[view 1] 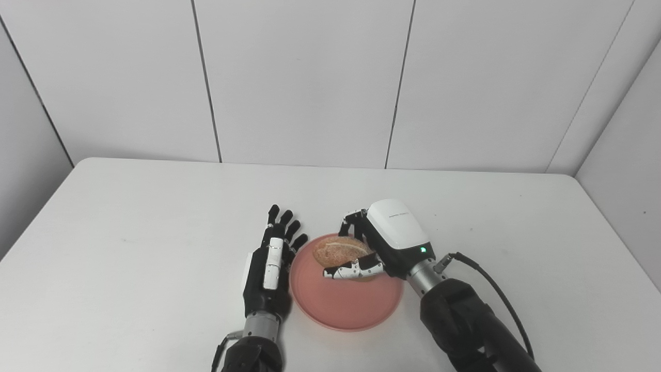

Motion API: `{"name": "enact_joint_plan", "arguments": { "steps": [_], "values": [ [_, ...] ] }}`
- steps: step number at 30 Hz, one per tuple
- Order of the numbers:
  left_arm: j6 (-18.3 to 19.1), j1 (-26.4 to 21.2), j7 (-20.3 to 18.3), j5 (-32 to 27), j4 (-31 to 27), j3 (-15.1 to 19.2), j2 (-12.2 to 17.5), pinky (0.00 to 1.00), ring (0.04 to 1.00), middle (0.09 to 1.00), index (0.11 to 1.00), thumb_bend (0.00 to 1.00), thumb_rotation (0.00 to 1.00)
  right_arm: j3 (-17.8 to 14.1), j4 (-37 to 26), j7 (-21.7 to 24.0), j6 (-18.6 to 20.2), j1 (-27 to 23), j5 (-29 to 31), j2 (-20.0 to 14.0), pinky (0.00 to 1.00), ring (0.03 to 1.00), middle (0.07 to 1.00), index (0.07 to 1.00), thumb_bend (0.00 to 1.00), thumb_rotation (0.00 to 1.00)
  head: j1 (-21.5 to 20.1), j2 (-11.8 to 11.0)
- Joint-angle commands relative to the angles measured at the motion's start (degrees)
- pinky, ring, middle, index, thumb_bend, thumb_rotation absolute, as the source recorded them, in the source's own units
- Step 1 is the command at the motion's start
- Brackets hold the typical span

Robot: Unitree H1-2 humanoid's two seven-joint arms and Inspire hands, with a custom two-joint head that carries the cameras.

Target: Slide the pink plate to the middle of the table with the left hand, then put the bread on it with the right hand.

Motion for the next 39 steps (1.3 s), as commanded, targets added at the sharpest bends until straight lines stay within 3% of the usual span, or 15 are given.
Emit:
{"name": "enact_joint_plan", "arguments": {
  "steps": [1,13,21,24,25,26,29,30,32,39],
  "values": [
    [1.1,1.3,0.2,0.5,-0.3,-0.3,-0.8,0.87,0.943,0.965,1.0,0.86,0.77,-0.1,-0.3,0.0,0.1,-1.7,-0.4,-0.2,0.15,0.212,0.298,0.414,0.59,0.47,0.0,0.3],
    [2.0,1.4,0.3,0.5,-1.1,-0.3,-1.0,0.86,0.935,0.961,1.0,0.85,0.77,0.4,2.7,1.4,-0.5,-2.4,-0.4,-0.1,0.16,0.226,0.308,0.429,0.6,0.47,-0.2,0.9],
    [2.4,1.4,0.2,0.2,-1.5,-0.3,-1.1,0.86,0.936,0.957,1.0,0.85,0.76,0.4,2.9,1.0,-0.5,-2.1,-0.3,0.0,0.13,0.193,0.267,0.363,0.64,0.49,0.1,1.0],
    [2.7,1.5,0.5,0.6,-1.7,-0.4,-1.1,0.88,0.932,0.944,1.0,0.85,0.78,0.3,2.7,1.2,-0.2,-2.0,-0.1,0.1,0.14,0.197,0.273,0.321,0.76,0.64,0.0,1.0],
    [2.9,1.5,0.5,0.7,-1.8,-0.4,-1.1,0.88,0.932,0.943,1.0,0.85,0.78,0.4,2.3,1.6,0.1,-1.9,-0.4,0.1,0.14,0.198,0.274,0.322,0.76,0.64,0.0,1.0],
    [3.0,1.5,0.6,0.8,-1.9,-0.4,-1.1,0.87,0.928,0.94,1.0,0.85,0.78,0.5,2.0,1.8,0.3,-1.8,-0.6,0.0,0.16,0.226,0.304,0.364,0.81,0.73,0.0,1.0],
    [3.2,1.6,0.4,0.6,-2.1,-0.4,-1.1,0.88,0.931,0.942,1.0,0.85,0.78,0.4,1.7,2.0,-0.6,-1.7,0.0,-0.2,0.22,0.292,0.37,0.445,0.87,0.82,-0.3,1.0],
    [3.2,1.6,0.3,0.5,-2.1,-0.3,-1.1,0.88,0.933,0.946,1.0,0.86,0.77,0.3,1.7,2.0,-0.9,-1.6,0.3,-0.2,0.28,0.352,0.43,0.491,0.93,0.87,-0.3,1.0],
    [3.2,1.7,0.1,0.0,-2.1,-0.1,-1.2,0.9,0.936,0.951,1.0,0.87,0.76,0.1,1.6,1.7,-1.7,-1.5,1.1,-0.2,0.33,0.417,0.5,0.547,0.99,0.92,-0.3,1.0],
    [2.7,1.7,-0.6,-0.1,-1.9,-0.3,-1.0,0.92,0.951,0.955,1.0,0.86,0.77,-0.1,1.6,0.2,-3.8,-1.2,3.2,-0.5,0.4,0.489,0.583,0.645,1.0,1.0,-0.3,0.8]
  ]
}}
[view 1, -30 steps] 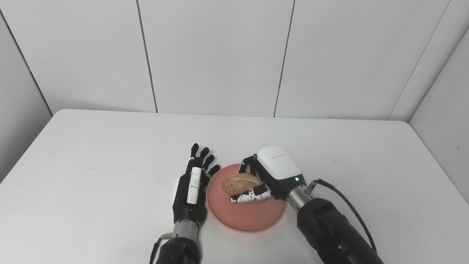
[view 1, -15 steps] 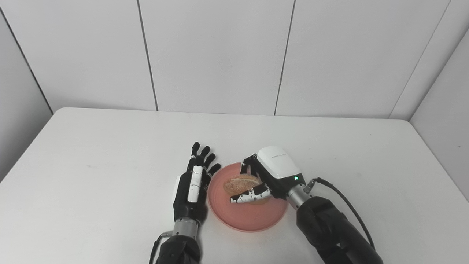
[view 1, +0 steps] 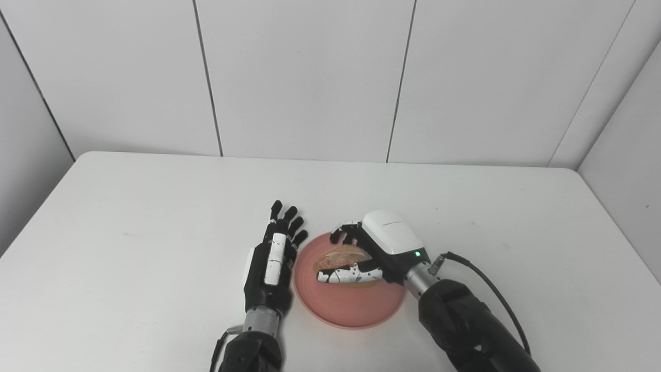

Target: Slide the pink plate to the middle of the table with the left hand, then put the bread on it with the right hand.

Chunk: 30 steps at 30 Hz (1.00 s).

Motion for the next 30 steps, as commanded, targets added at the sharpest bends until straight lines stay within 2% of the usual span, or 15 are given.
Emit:
{"name": "enact_joint_plan", "arguments": {
  "steps": [1,11,17,21,25,29,30],
  "values": [
    [0.4,0.9,-0.2,-0.5,0.1,-0.2,-1.1,0.92,0.951,0.955,1.0,0.86,0.77,-0.9,-1.7,-2.6,-2.9,-1.4,1.0,-0.2,0.4,0.491,0.584,0.646,1.0,1.0,0.1,-0.2],
    [-0.1,0.8,-0.3,-0.7,0.4,-0.1,-1.1,0.91,0.95,0.951,1.0,0.87,0.76,-1.6,-3.9,-3.6,-2.6,-1.3,2.7,-0.1,0.43,0.521,0.615,0.664,1.0,1.0,-0.1,-0.5],
    [-1.4,0.7,-0.4,0.1,0.8,-0.1,-0.7,0.92,0.952,0.968,1.0,0.87,0.77,-3.8,-6.7,-6.3,-3.5,-1.2,4.2,0.7,0.44,0.544,0.631,0.663,1.0,1.0,-0.2,-0.6],
    [-5.6,0.1,-1.9,0.9,2.6,-0.5,0.7,0.96,0.972,0.996,1.0,0.84,0.77,-6.0,-8.8,-8.5,-4.7,-0.6,6.7,1.5,0.46,0.575,0.657,0.67,1.0,1.0,-0.3,-0.6],
    [-10.1,-0.7,-0.7,5.3,4.0,-1.2,2.1,0.93,0.95,0.983,1.0,0.85,0.77,-8.9,-6.9,-13.7,-9.5,0.1,10.2,2.7,0.52,0.637,0.702,0.693,0.99,1.0,-0.4,-0.5],
    [-15.4,-1.6,1.6,10.9,5.5,-2.1,3.5,0.99,0.942,0.969,1.0,0.8,0.8,-12.6,-4.2,-14.4,-11.8,1.4,18.5,5.4,0.64,0.721,0.753,0.739,1.0,1.0,-0.4,-0.5],
    [-16.4,-2.2,2.0,13.4,6.1,-2.8,4.6,0.99,0.944,0.97,1.0,0.8,0.8,-14.2,-2.7,-13.9,-12.1,1.8,22.7,6.6,0.65,0.728,0.757,0.743,1.0,1.0,-0.4,-0.5]
  ]
}}
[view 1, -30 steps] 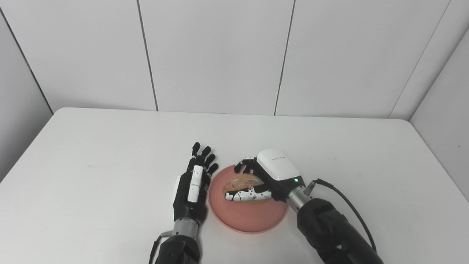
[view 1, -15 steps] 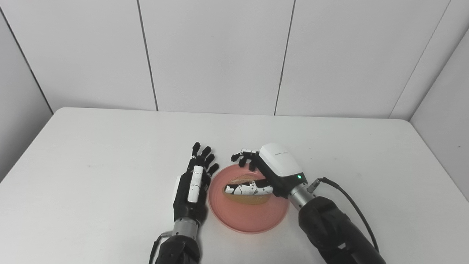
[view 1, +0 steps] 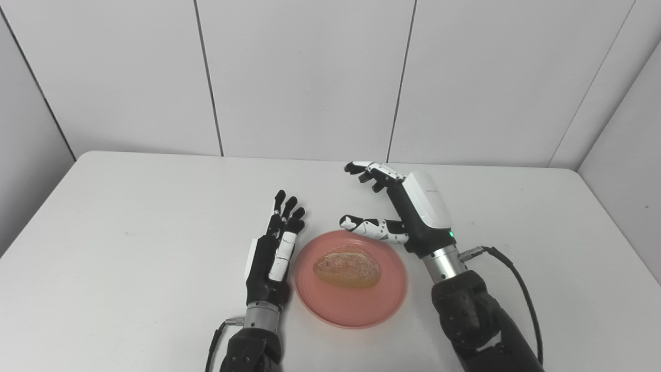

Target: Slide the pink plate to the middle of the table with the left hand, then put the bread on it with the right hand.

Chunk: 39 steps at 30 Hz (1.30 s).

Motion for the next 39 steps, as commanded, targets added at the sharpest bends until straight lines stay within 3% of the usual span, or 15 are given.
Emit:
{"name": "enact_joint_plan", "arguments": {
  "steps": [1,3,6,11,14,20,25,39],
  "values": [
    [-4.0,-0.3,0.8,4.8,2.2,-0.9,2.5,1.0,0.963,0.985,0.988,0.8,0.84,-2.8,1.2,-0.3,-2.9,-0.5,7.4,1.8,0.68,0.758,0.781,0.768,0.96,1.0,0.0,-0.1],
    [-4.3,-1.5,0.7,6.5,3.1,-1.5,3.8,1.0,0.989,0.997,0.977,0.82,0.86,-6.2,4.3,-0.4,-3.1,0.1,14.8,4.6,0.74,0.797,0.816,0.81,0.9,1.0,0.0,0.0],
    [-1.9,-3.9,0.9,6.3,5.1,-1.2,4.3,1.0,0.999,1.0,0.986,0.85,0.87,-10.6,8.6,-1.2,-2.2,0.2,21.6,7.7,0.8,0.832,0.845,0.839,0.88,1.0,0.1,0.1],
    [0.0,-10.4,4.6,8.1,12.4,0.0,4.5,1.0,1.0,1.0,1.0,0.86,0.92,-16.5,18.2,-3.2,-0.4,-3.0,28.7,11.1,0.98,0.932,0.929,0.912,0.81,1.0,0.8,-0.4],
    [2.0,-13.8,5.5,7.6,15.6,0.7,4.5,1.0,1.0,1.0,1.0,0.87,0.93,-18.8,23.5,-3.5,0.0,-5.3,32.0,12.3,1.0,0.99,0.97,0.956,0.81,1.0,0.6,-0.6],
    [3.6,-17.7,7.0,2.8,21.9,4.5,2.6,1.0,1.0,1.0,1.0,0.89,0.93,-19.3,30.5,-3.5,-3.0,-7.1,33.5,12.7,1.0,1.0,0.975,0.967,0.82,1.0,0.1,-0.9],
    [2.4,-19.2,9.2,1.2,26.9,6.9,1.1,1.0,1.0,1.0,1.0,0.89,0.96,-18.2,31.8,-3.5,-3.3,-6.8,32.1,12.1,1.0,1.0,0.96,0.957,0.83,1.0,-0.1,-0.6],
    [1.9,-18.1,10.8,2.8,29.1,5.6,0.0,1.0,1.0,1.0,1.0,0.85,0.95,-17.3,31.9,-1.9,0.6,-6.1,32.4,10.4,1.0,0.992,0.949,0.961,0.83,1.0,-0.2,-0.5]
  ]
}}
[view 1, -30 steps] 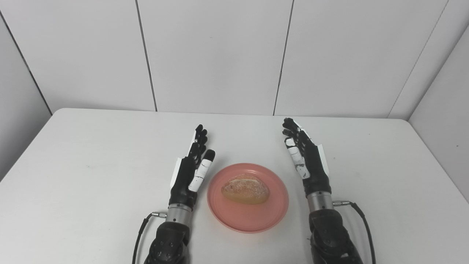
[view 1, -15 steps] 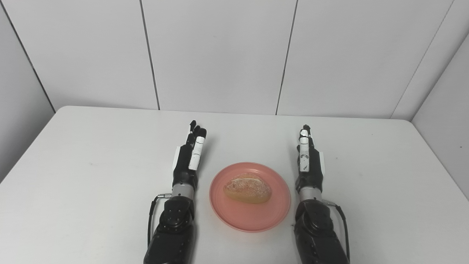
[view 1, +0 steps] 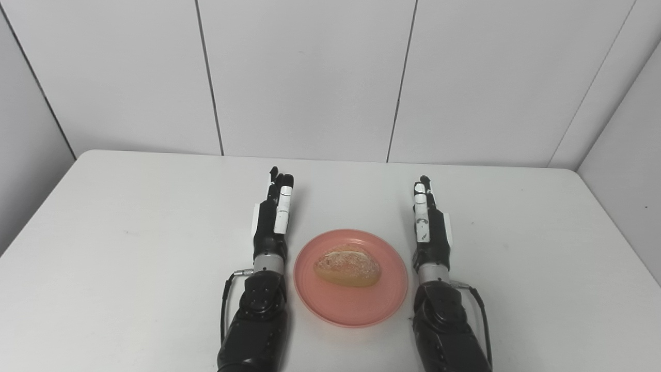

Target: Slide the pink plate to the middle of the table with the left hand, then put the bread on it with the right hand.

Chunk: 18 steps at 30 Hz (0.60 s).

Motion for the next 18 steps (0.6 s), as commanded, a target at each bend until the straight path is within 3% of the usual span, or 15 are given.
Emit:
{"name": "enact_joint_plan", "arguments": {
  "steps": [1,18],
  "values": [
    [0.8,1.0,0.9,0.5,1.6,-0.4,-0.4,1.0,1.0,1.0,1.0,0.85,0.95,0.4,1.0,1.9,3.1,1.4,0.6,-0.7,1.0,0.993,0.949,0.96,0.83,1.0,0.0,-0.1],
    [-1.3,1.0,1.0,1.3,3.1,-0.5,0.1,1.0,1.0,0.994,1.0,0.84,0.92,0.7,0.3,2.5,3.5,1.9,0.5,-1.7,1.0,0.971,0.943,0.961,0.81,1.0,-0.5,-0.1]
  ]
}}
